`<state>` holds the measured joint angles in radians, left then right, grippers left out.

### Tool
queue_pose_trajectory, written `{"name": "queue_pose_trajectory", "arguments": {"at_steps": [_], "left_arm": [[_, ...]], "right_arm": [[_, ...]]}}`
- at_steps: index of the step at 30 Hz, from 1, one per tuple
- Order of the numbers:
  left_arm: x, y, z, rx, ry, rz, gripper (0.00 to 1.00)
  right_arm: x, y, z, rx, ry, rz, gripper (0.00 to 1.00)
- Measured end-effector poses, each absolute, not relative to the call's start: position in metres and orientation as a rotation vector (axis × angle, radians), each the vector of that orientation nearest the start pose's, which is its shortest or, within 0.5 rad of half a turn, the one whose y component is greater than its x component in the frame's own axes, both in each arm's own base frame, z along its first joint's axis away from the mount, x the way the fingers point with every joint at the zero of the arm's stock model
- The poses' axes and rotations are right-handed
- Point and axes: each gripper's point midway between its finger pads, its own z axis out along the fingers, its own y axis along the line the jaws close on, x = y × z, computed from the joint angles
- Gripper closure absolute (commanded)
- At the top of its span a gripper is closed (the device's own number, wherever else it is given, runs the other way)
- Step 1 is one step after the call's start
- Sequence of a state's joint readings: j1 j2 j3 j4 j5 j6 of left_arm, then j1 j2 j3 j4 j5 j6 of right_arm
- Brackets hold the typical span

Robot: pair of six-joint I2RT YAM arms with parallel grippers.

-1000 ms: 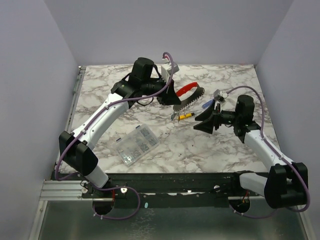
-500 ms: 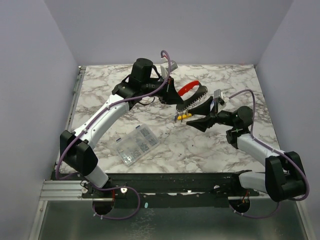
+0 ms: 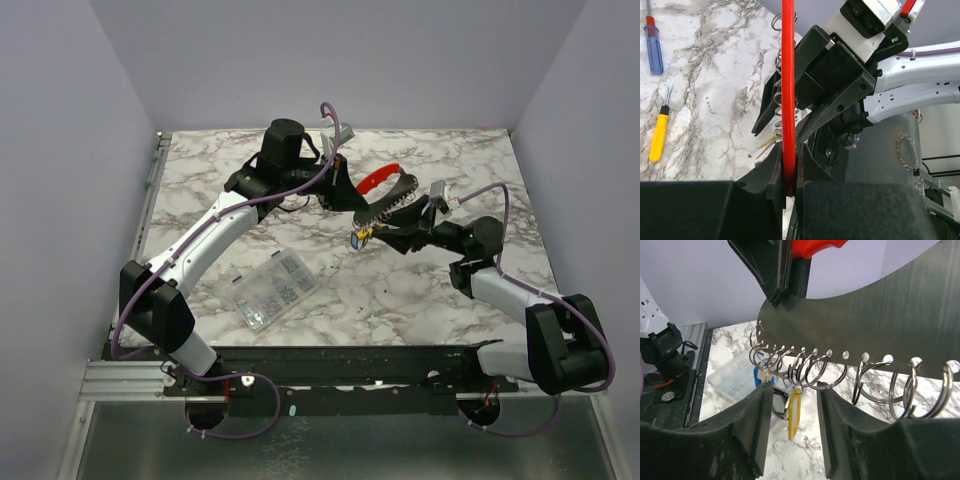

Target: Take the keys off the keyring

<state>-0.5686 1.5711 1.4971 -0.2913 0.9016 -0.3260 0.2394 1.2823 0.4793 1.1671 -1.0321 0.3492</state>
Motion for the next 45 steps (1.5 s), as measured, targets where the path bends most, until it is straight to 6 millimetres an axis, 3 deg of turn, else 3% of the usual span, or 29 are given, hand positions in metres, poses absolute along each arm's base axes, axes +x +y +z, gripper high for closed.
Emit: {"name": "queue_pose_trajectory", "arguments": {"at_steps": [6,12,22,30,39,45], "left_arm": [[0.27,-0.348,0.325,0.891,1.855,-1.461,1.0],[0.27,-0.347,0.325,0.888,1.852,-1.469,1.0],[0.271,-0.343,0.326,0.869,1.843,-1.469,1.0],[0.301,-0.317,0.299,0.687,1.948,-1.36,1.0],[0.302,-0.311,0.258,0.537,2.071,-1.34,1.0],[0.301,-0.31,0.244,0.526,2.078,-1.341,1.0]], "right_arm": [[0.269,0.23,0.245,-0.893,1.182,1.077,0.62],[0.27,0.23,0.239,-0.896,1.19,1.07,0.64],[0.271,0.23,0.241,-0.892,1.18,1.067,0.99],[0.269,0.23,0.244,-0.87,1.206,1.104,0.99],[0.275,0.235,0.237,-0.846,1.339,1.169,0.99],[0.288,0.237,0.236,-0.875,1.461,1.168,0.99]]}}
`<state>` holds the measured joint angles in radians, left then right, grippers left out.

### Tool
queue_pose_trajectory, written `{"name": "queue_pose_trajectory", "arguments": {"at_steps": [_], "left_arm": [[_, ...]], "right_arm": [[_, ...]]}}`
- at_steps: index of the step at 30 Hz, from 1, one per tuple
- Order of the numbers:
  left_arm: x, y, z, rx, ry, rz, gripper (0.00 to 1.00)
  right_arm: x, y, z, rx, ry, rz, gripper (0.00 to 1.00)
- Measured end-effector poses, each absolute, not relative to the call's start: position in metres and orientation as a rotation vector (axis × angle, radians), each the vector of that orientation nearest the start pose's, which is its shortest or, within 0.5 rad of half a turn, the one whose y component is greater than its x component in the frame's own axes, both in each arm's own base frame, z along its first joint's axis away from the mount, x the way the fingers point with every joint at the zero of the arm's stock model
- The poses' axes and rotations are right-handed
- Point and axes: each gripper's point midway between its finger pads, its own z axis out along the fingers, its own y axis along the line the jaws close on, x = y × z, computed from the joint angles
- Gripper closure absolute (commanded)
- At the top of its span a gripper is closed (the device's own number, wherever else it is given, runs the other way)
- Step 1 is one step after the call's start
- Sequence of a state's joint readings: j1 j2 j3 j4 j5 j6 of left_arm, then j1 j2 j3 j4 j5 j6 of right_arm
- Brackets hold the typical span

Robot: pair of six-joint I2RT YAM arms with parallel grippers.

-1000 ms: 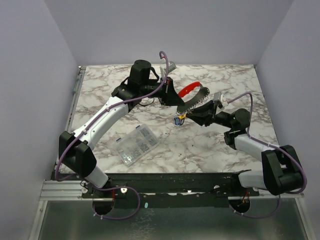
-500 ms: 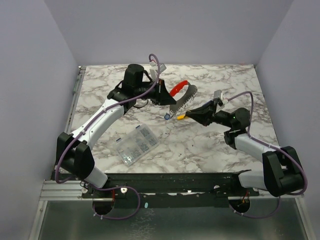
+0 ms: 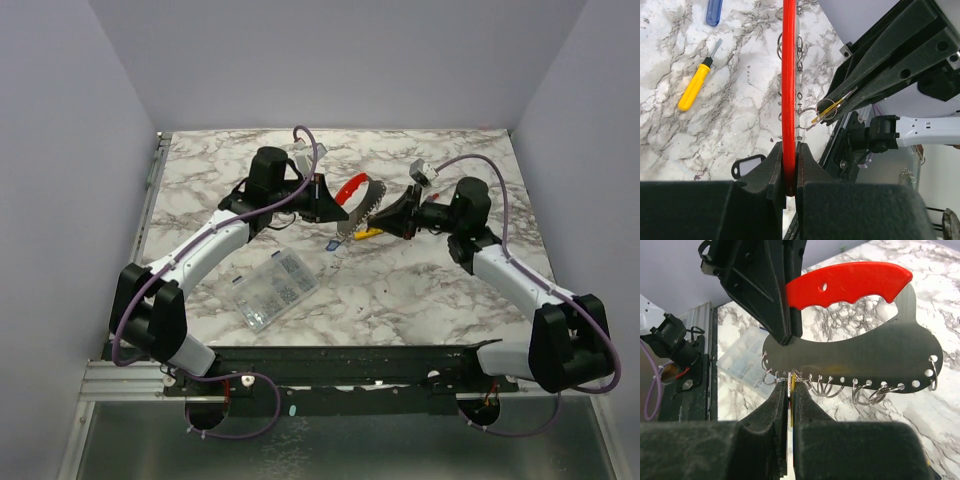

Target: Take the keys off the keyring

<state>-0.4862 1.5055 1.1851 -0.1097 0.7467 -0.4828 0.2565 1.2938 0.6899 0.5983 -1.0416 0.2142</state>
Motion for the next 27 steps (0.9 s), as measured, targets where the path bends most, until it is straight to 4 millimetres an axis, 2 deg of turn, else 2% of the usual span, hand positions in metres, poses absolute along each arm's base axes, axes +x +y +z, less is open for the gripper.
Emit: {"name": "queue_pose_trajectory", "arguments": {"at_steps": [5,10,14,19,21,23,25,27], "left_arm": [[0.305,-0.308,0.245,0.563,2.038,-1.316,1.0],[0.304,-0.307,0.242,0.588,2.033,-1.31,0.98],[0.3,-0.308,0.232,0.613,2.055,-1.338,0.97],[0.297,-0.312,0.217,0.634,2.085,-1.396,0.9],[0.295,-0.312,0.212,0.637,2.087,-1.42,0.83],[0.293,-0.311,0.21,0.638,2.088,-1.436,0.71],[0.292,-0.308,0.206,0.636,2.099,-1.443,0.6],[0.289,-0.305,0.198,0.634,2.118,-1.441,0.5]], "right_arm": [[0.294,0.235,0.239,-0.942,1.556,1.123,0.99],[0.288,0.231,0.23,-0.991,1.644,1.111,0.99],[0.282,0.229,0.221,-0.995,1.699,1.127,0.99],[0.286,0.23,0.214,-0.989,1.763,1.154,0.99],[0.287,0.231,0.211,-0.986,1.794,1.171,0.99],[0.289,0.232,0.211,-0.989,1.805,1.183,0.99],[0.291,0.232,0.217,-1.0,1.795,1.179,0.99],[0.294,0.233,0.232,-1.031,1.751,1.161,0.99]]}}
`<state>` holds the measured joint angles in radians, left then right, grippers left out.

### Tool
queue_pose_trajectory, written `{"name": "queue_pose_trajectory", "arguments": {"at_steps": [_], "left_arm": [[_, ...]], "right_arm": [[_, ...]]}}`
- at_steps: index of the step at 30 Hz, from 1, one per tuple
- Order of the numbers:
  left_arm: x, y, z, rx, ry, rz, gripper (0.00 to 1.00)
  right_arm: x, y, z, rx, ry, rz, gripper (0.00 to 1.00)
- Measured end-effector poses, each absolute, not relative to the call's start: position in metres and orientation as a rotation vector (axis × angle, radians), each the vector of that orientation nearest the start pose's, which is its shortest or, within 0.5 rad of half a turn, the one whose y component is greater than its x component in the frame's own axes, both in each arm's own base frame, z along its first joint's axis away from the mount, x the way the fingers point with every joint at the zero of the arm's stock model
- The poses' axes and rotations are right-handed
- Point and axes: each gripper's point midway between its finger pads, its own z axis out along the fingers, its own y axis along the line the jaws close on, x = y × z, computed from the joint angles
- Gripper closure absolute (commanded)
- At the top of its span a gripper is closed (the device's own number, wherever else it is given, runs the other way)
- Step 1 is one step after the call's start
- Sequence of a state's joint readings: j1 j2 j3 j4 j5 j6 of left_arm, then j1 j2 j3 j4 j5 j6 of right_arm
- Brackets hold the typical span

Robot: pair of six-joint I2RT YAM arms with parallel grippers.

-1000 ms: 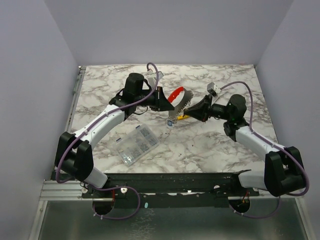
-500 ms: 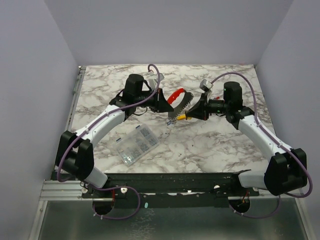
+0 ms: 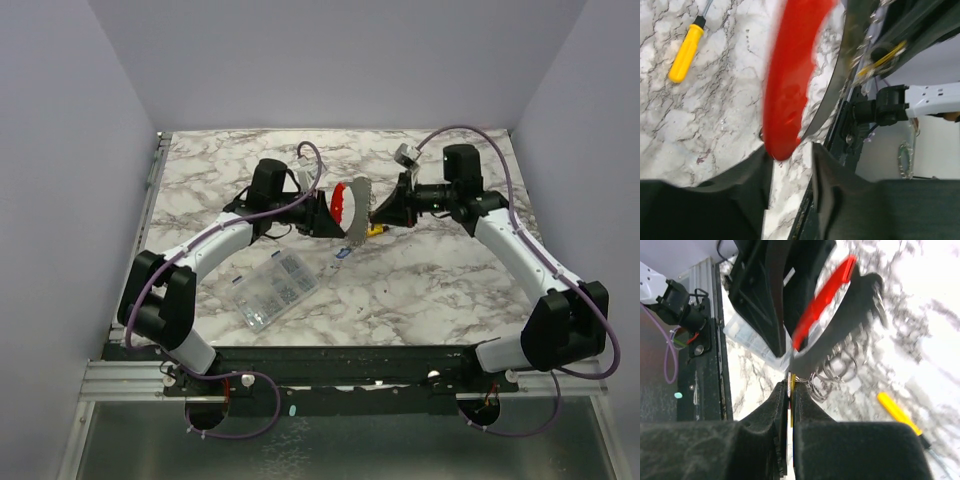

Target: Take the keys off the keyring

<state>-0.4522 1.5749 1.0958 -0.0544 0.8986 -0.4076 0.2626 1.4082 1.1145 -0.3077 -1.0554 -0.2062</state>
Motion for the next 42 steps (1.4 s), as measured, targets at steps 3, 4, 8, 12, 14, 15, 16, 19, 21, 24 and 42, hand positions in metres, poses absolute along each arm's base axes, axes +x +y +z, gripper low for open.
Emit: {"name": "queue_pose_trajectory", "arguments": {"at_steps": [3,4,8,12,14,15,16,19,21,24,42], "left_arm": [[0.286,-0.3,0.189,0.631,2.142,-1.438,0.34],[0.285,-0.298,0.189,0.632,2.144,-1.44,0.3],[0.281,-0.288,0.194,0.642,2.122,-1.435,0.21],[0.284,-0.273,0.213,0.663,2.044,-1.397,0.19],[0.284,-0.266,0.223,0.697,1.988,-1.369,0.19],[0.284,-0.264,0.226,0.707,1.973,-1.358,0.2],[0.283,-0.261,0.233,0.741,1.931,-1.333,0.2],[0.28,-0.259,0.247,0.831,1.847,-1.287,0.22],[0.282,-0.258,0.255,0.909,1.795,-1.233,0.22],[0.284,-0.254,0.265,1.037,1.722,-1.137,0.22],[0.23,-0.241,0.234,1.855,1.155,-0.488,0.31]], "right_arm": [[0.299,0.233,0.257,-1.093,1.672,1.114,0.99],[0.3,0.233,0.265,-1.118,1.646,1.094,0.99],[0.297,0.23,0.281,-1.202,1.589,1.042,0.99],[0.291,0.226,0.277,-1.267,1.59,1.024,0.99],[0.286,0.224,0.273,-1.297,1.597,1.023,0.99],[0.284,0.223,0.272,-1.311,1.599,1.023,0.99],[0.282,0.222,0.27,-1.325,1.598,1.021,0.99],[0.274,0.22,0.267,-1.364,1.592,1.022,0.99],[0.27,0.219,0.267,-1.386,1.581,1.023,0.99],[0.265,0.217,0.27,-1.423,1.554,1.018,0.99],[0.247,0.249,0.251,-1.835,1.328,0.711,0.99]]}}
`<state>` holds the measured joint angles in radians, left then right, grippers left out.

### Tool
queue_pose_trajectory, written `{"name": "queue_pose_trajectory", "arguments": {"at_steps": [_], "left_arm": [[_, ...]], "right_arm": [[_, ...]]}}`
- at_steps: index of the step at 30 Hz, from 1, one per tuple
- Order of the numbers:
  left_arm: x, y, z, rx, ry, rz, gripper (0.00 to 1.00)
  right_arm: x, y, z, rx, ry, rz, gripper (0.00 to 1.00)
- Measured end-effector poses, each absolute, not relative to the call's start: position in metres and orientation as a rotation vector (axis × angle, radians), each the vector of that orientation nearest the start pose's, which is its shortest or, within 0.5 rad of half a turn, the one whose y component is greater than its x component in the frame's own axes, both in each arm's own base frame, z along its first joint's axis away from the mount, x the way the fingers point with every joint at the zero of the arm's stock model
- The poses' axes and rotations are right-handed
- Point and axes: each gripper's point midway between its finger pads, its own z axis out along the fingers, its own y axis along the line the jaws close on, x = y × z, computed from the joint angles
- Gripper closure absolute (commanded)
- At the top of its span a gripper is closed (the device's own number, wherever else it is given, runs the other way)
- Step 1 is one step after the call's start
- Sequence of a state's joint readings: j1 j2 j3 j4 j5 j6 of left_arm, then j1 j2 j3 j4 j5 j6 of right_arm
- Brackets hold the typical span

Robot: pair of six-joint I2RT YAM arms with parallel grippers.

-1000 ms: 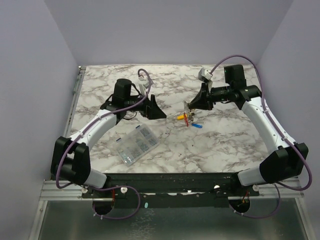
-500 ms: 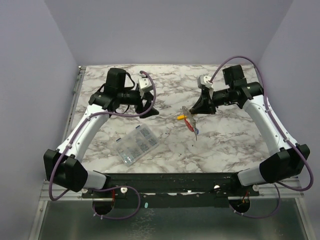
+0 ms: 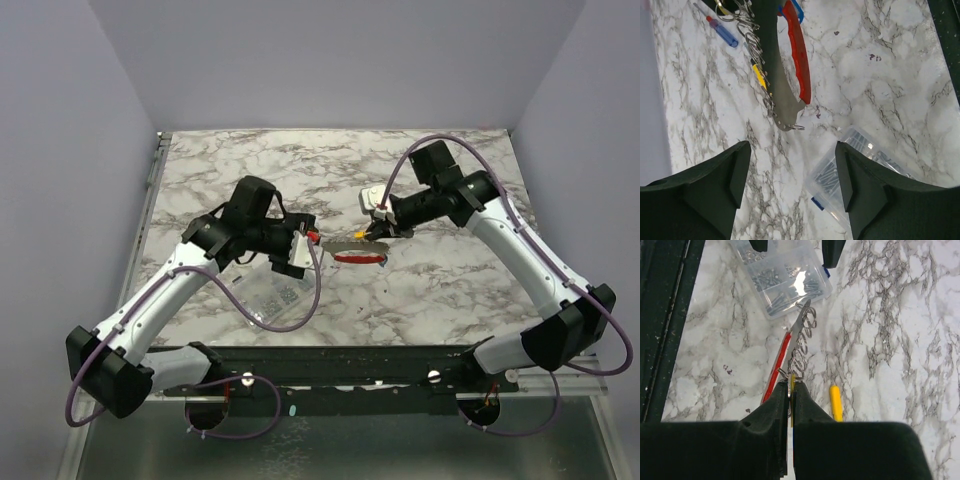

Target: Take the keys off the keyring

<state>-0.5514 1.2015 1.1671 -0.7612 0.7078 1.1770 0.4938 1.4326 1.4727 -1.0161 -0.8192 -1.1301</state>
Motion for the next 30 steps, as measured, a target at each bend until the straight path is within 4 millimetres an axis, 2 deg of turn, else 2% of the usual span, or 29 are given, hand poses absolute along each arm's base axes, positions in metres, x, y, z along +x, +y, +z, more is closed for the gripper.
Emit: {"name": "queue_pose_trajectory", "arguments": {"at_steps": [2,10,18,24,30], "left_arm": [[0.225,-0.243,0.231,1.877,1.118,-0.468,0.37],[0.22,-0.27,0.235,1.842,0.973,-0.388,0.41],[0.223,-0.28,0.242,1.831,0.869,-0.338,0.49],[0.242,-0.281,0.242,1.763,0.988,-0.372,0.49],[0.271,-0.254,0.235,1.628,1.2,-0.407,0.43]], "right_arm": [[0.247,0.25,0.249,-1.865,1.318,0.674,0.99],[0.252,0.253,0.259,-1.891,1.264,0.606,0.99],[0.258,0.255,0.26,-1.952,1.192,0.502,0.99],[0.277,0.253,0.248,-2.042,1.149,0.262,0.99],[0.302,0.241,0.225,-2.104,1.139,0.011,0.99]]}}
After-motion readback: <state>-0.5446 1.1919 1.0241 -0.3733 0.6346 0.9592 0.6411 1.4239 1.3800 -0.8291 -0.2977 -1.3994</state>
